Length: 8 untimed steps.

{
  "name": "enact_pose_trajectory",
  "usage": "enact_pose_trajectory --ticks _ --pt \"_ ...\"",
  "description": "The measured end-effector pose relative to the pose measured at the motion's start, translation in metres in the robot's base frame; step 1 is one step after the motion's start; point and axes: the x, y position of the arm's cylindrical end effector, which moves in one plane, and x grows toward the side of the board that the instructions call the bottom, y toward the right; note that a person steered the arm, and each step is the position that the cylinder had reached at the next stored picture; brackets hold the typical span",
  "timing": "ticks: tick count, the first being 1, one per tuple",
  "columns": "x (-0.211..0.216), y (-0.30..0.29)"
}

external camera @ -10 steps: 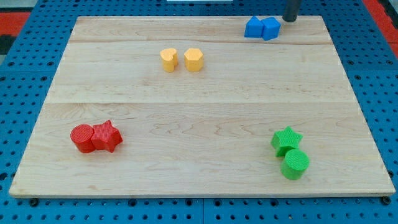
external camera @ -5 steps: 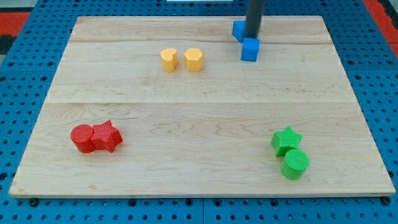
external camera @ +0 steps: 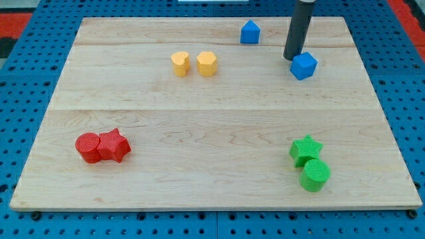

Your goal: Push the blue blocks towards the center right of the board

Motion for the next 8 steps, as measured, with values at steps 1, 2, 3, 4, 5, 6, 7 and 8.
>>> enact_pose_trajectory --ticks 1,2,3,4,5,6,7,8 --pt "0.015 0.015" --pt "0.003 -0.047" --pt "-0.009 -0.112" --pt "-0.039 -0.122" --pt "-0.076 -0.12" --pt "-0.089 -0.097" --pt "-0.089 -0.043" --pt "-0.085 -0.025"
